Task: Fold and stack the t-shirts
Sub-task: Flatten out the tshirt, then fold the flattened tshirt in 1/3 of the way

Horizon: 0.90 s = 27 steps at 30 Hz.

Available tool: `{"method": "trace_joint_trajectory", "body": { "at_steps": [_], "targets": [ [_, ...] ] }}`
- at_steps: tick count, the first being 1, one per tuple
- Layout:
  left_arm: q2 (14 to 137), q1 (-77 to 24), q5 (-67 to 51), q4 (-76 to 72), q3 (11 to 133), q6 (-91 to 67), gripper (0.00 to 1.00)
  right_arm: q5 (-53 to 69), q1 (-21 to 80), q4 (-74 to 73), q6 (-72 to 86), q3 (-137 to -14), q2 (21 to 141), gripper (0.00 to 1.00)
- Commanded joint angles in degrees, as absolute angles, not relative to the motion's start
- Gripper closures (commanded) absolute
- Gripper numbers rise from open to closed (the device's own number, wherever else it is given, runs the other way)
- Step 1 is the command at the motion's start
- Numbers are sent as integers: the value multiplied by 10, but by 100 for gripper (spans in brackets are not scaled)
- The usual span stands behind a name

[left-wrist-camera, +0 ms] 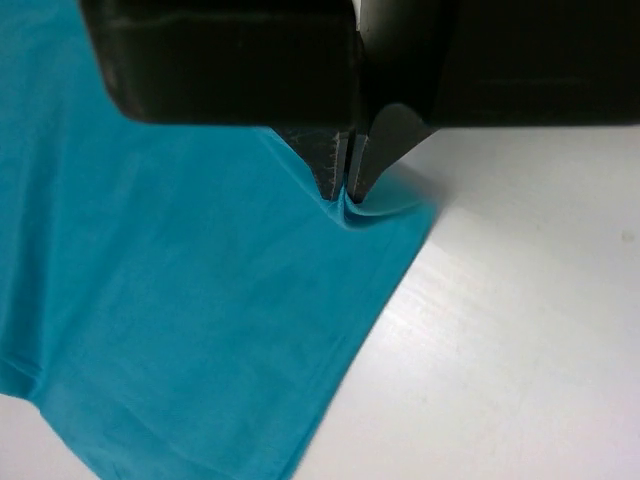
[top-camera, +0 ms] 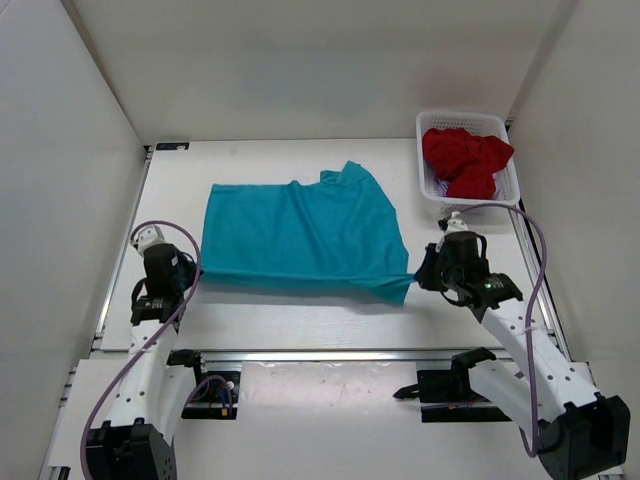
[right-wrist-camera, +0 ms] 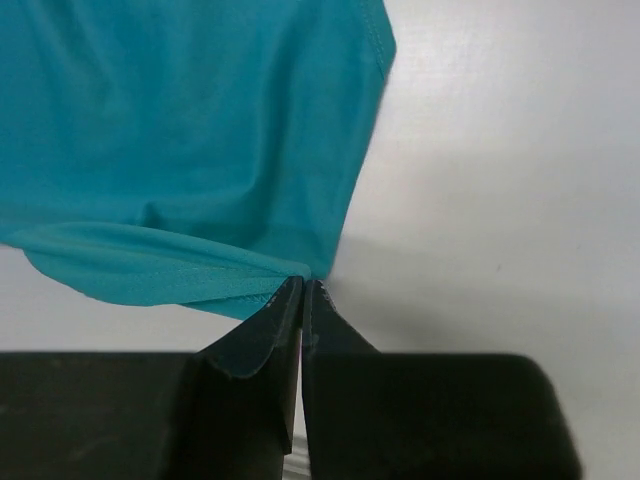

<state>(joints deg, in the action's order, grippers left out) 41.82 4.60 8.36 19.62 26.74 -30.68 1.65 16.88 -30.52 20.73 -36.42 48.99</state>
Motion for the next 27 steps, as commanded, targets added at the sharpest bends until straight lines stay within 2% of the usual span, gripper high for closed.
{"method": "trace_joint_trajectory", "body": {
  "at_steps": [1, 5, 11, 13, 19, 27],
  "targets": [
    [400, 57, 63, 208, 244, -325, 100, 68, 164, -353, 245, -331, 445, 100],
    [382, 60, 60, 224, 228, -313, 100, 45, 221, -381, 272, -345, 429, 100],
    [409, 72, 33, 200, 235, -325, 100, 82, 138, -344, 222, -361, 486, 100],
    [429, 80, 26, 186, 235, -327, 100, 101, 124, -309, 213, -378, 520, 100],
    [488, 105, 18, 149, 239, -346, 100, 32, 168, -237, 200, -483, 705, 100],
    [572, 101, 18, 108, 251, -368, 100, 18, 161, -195, 192, -594, 866, 100]
  ]
}}
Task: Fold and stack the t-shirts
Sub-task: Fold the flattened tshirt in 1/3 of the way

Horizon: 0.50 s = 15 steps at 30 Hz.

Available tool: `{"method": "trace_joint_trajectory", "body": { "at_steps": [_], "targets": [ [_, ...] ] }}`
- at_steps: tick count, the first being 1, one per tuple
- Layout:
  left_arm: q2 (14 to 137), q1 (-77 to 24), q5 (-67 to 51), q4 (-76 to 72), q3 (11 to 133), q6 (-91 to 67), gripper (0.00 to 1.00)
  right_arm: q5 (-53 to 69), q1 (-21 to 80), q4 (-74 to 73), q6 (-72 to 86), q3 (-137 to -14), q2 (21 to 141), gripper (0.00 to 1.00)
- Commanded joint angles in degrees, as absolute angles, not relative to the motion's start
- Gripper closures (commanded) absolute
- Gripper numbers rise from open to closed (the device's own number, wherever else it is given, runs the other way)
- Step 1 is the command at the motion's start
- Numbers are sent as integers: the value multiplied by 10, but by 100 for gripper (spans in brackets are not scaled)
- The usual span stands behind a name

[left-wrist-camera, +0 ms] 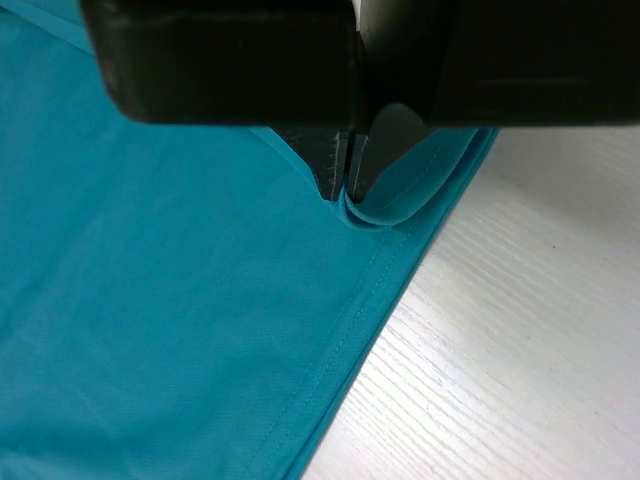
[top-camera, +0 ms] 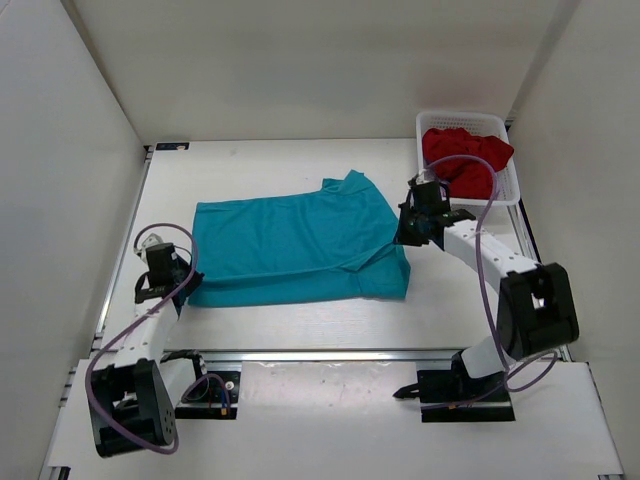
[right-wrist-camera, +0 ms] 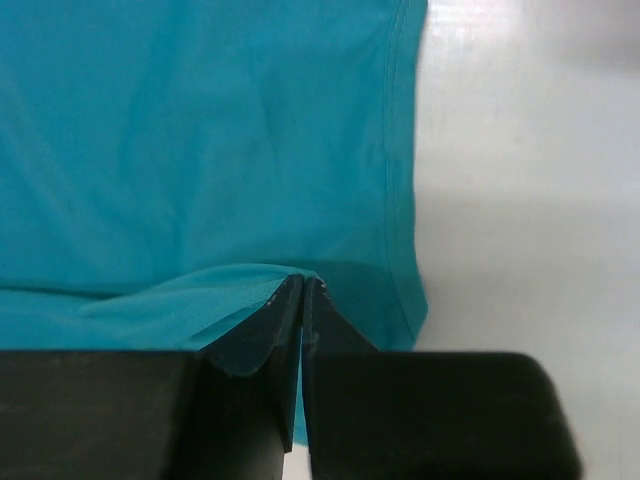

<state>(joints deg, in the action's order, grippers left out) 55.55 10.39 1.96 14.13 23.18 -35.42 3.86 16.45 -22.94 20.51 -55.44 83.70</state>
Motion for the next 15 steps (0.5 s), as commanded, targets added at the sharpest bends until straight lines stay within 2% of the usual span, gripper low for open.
{"method": "trace_joint_trajectory", "body": {
  "at_steps": [1, 2, 8, 15],
  "targets": [
    [579, 101, 18, 105, 247, -371, 100, 22, 156, -183, 192, -601, 885, 100],
    [594, 105, 14, 101, 250, -369, 100, 24, 155, -180, 191, -608, 896, 100],
    [628, 119, 11, 71, 247, -384, 78, 19, 156, -150, 198, -624, 954, 100],
    [620, 130, 26, 66, 258, -386, 70, 4, 163, -123, 201, -658, 974, 100]
  ]
}}
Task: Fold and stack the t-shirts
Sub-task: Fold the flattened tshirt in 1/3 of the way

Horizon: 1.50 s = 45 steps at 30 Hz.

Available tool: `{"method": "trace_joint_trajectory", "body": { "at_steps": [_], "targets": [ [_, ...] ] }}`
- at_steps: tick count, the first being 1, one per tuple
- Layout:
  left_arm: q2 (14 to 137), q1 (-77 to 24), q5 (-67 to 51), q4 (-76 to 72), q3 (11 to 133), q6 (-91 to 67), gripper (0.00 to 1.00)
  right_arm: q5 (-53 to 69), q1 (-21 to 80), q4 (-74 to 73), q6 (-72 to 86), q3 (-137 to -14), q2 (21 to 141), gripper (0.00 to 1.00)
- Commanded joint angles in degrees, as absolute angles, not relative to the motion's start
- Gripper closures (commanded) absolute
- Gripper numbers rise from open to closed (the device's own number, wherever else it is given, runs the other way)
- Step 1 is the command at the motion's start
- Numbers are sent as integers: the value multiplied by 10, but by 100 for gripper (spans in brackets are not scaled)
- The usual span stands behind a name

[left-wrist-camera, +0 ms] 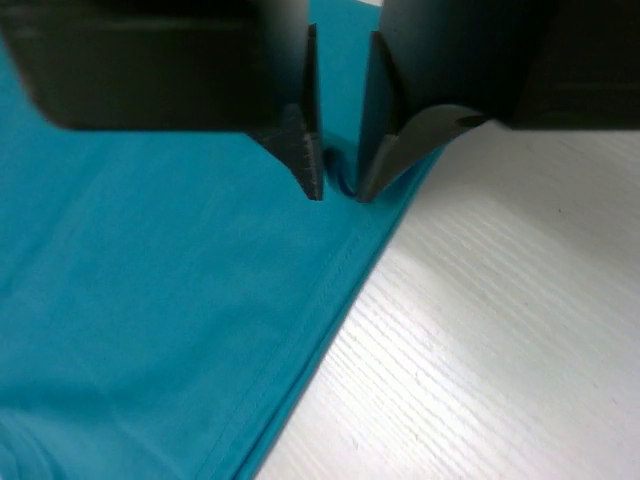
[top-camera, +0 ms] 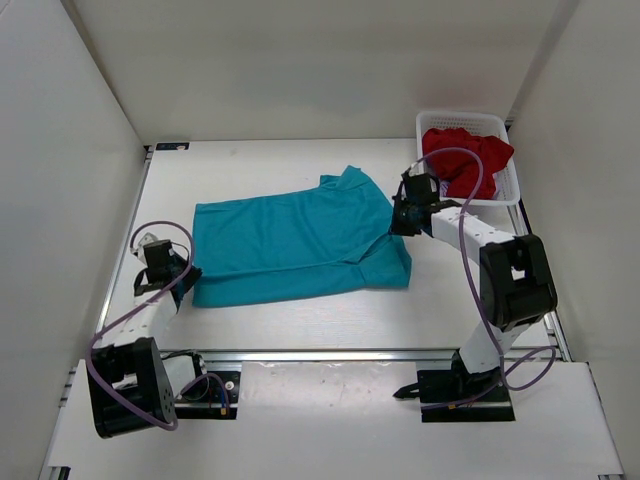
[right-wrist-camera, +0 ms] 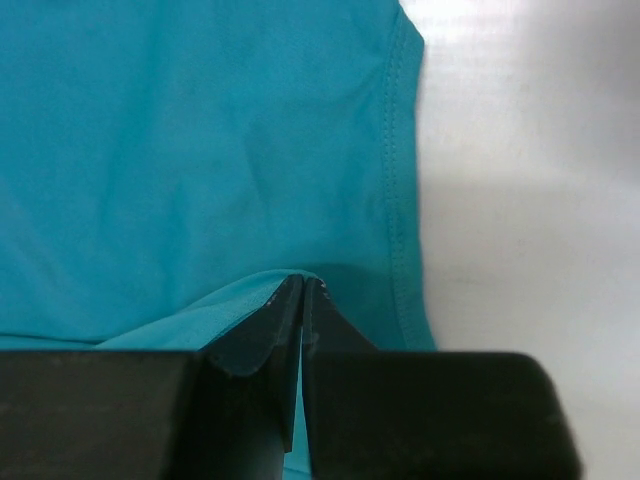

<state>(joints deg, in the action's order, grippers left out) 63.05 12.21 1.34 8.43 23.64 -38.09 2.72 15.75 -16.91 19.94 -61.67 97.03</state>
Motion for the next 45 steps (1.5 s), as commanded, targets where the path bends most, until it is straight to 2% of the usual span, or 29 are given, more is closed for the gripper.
{"method": "trace_joint_trajectory", "body": {
  "at_steps": [1, 2, 4, 5, 6, 8, 11, 15, 18, 21, 24, 28, 30, 33, 36, 38, 45],
  "targets": [
    [627, 127, 27, 62, 260, -382, 66, 8, 162, -125, 200, -667, 982, 100],
    [629, 127, 26, 60, 262, -383, 64, 6, 162, -129, 199, -672, 985, 100],
    [639, 139, 4, 62, 263, -386, 43, 18, 156, -123, 203, -675, 991, 86],
    [642, 145, 4, 64, 261, -389, 41, 28, 152, -124, 205, -675, 986, 79],
    [636, 150, 2, 66, 260, -390, 42, 29, 151, -123, 210, -671, 983, 76],
    [615, 145, 4, 68, 259, -390, 54, 26, 147, -120, 216, -658, 953, 68],
    [573, 95, 6, 69, 258, -391, 63, 14, 142, -108, 224, -604, 891, 67],
    [541, -21, -19, 35, 210, -426, 64, 37, 127, -71, 255, -463, 803, 74],
    [551, -48, -38, 8, 165, -453, 66, 56, 106, -62, 270, -358, 728, 69],
    [564, -39, -57, -24, 151, -454, 66, 51, 100, -49, 279, -308, 682, 62],
    [572, -38, -57, -38, 138, -450, 66, 95, 75, -17, 284, -259, 671, 58],
    [591, -12, -69, -47, 133, -444, 66, 126, 77, -4, 281, -273, 710, 59],
    [598, -5, -73, -53, 128, -440, 66, 119, 83, 19, 290, -275, 725, 64],
    [607, -4, -74, -58, 119, -436, 66, 112, 78, 44, 294, -279, 755, 76],
    [625, 16, -91, -57, 114, -427, 66, 103, 75, 56, 289, -294, 776, 93],
    [628, 31, -98, -50, 113, -416, 66, 92, 74, 41, 282, -307, 780, 100],
    [625, 52, -92, -9, 134, -398, 66, 39, 70, -32, 279, -284, 723, 100]
  ]
}}
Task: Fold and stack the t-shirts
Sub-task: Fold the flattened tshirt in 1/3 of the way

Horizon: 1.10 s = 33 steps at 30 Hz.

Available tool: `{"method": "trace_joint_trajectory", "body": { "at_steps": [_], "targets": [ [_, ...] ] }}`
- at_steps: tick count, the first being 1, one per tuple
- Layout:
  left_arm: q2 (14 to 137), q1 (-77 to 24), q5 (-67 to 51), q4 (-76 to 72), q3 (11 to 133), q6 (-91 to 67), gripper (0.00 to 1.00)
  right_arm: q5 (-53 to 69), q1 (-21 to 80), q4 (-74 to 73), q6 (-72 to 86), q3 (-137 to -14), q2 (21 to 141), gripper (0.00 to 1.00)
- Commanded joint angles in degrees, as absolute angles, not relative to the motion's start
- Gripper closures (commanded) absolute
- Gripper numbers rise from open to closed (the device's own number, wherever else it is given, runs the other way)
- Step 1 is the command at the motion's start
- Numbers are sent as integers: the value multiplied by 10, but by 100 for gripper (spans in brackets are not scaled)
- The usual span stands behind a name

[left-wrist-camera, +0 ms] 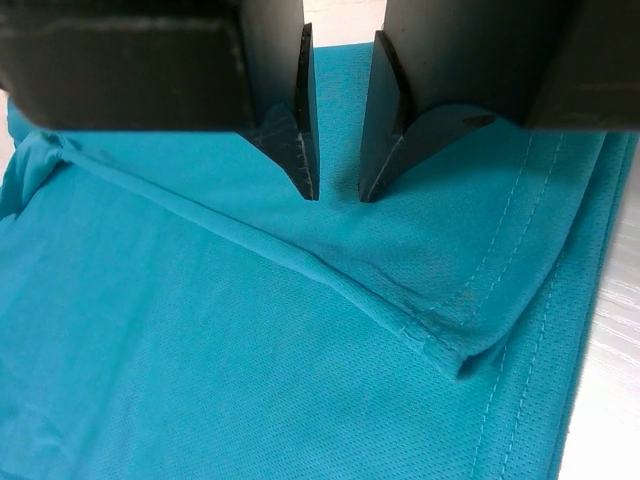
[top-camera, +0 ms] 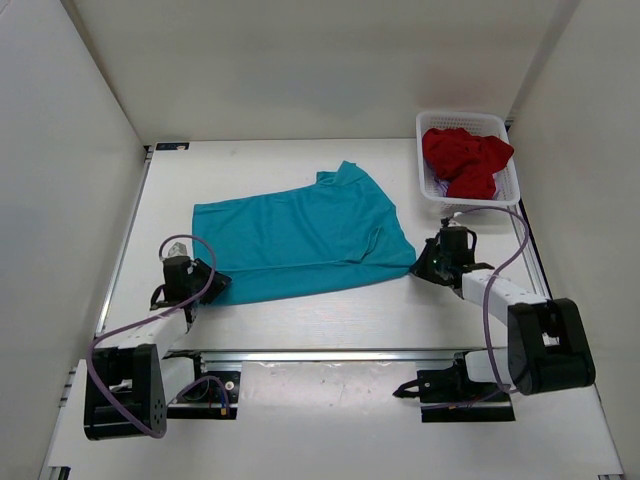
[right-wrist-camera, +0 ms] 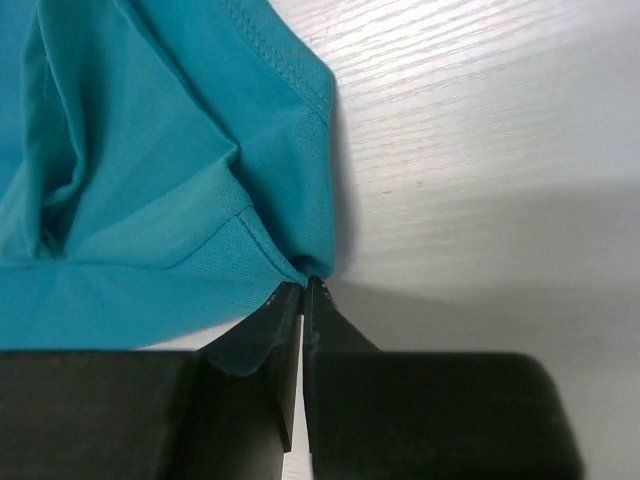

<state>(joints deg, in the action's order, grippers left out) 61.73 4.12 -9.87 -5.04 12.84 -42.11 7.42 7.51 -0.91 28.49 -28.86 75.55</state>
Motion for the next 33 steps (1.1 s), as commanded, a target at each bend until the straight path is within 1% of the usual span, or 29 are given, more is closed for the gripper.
{"method": "trace_joint_trajectory", "body": {
  "at_steps": [1, 5, 6, 7, 9, 10, 11, 12, 14, 17, 18, 19, 20, 21, 22, 23, 25, 26, 28, 33],
  "targets": [
    [631, 54, -97, -7, 138, -395, 66, 33, 68, -36, 283, -277, 715, 100],
    [635, 48, -92, 0, 148, -393, 66, 48, 62, -63, 288, -252, 680, 100],
    [627, 47, -99, 0, 146, -389, 65, 51, 58, -69, 294, -243, 674, 100],
    [624, 49, -100, 0, 146, -389, 62, 50, 58, -66, 290, -232, 659, 100],
    [617, 39, -102, 18, 145, -391, 57, 58, 54, -69, 294, -225, 641, 93],
    [608, 36, -105, 26, 144, -387, 54, 59, 59, -72, 293, -229, 634, 81],
    [600, 36, -104, 24, 143, -390, 52, 58, 61, -72, 291, -241, 629, 72],
    [593, 32, -103, 32, 148, -388, 50, 65, 66, -82, 293, -248, 628, 66],
    [573, 25, -92, 47, 163, -382, 50, 69, 76, -94, 283, -273, 621, 62],
    [549, 11, -72, 62, 183, -374, 51, 37, 118, -118, 273, -314, 608, 60],
    [546, 12, -69, 61, 186, -374, 51, 28, 126, -119, 270, -318, 604, 66],
    [543, -10, -72, 59, 187, -374, 52, 27, 145, -120, 265, -335, 608, 70],
    [553, -17, -71, 49, 187, -379, 54, 29, 158, -117, 262, -344, 620, 79],
    [557, -23, -69, 46, 186, -388, 54, 36, 169, -109, 262, -352, 634, 90],
    [564, -39, -70, 34, 183, -395, 55, 44, 191, -104, 257, -360, 655, 94],
    [572, -54, -76, 17, 181, -402, 56, 47, 210, -94, 258, -373, 670, 100],
    [585, -81, -69, 6, 181, -409, 57, 54, 238, -84, 251, -392, 722, 100],
    [592, -98, -56, -15, 181, -416, 59, 60, 251, -80, 250, -400, 735, 100],
    [600, -127, -49, -22, 188, -418, 59, 69, 264, -73, 246, -421, 780, 100],
    [612, -185, -41, -61, 185, -429, 59, 87, 294, -68, 242, -465, 847, 100]
  ]
}}
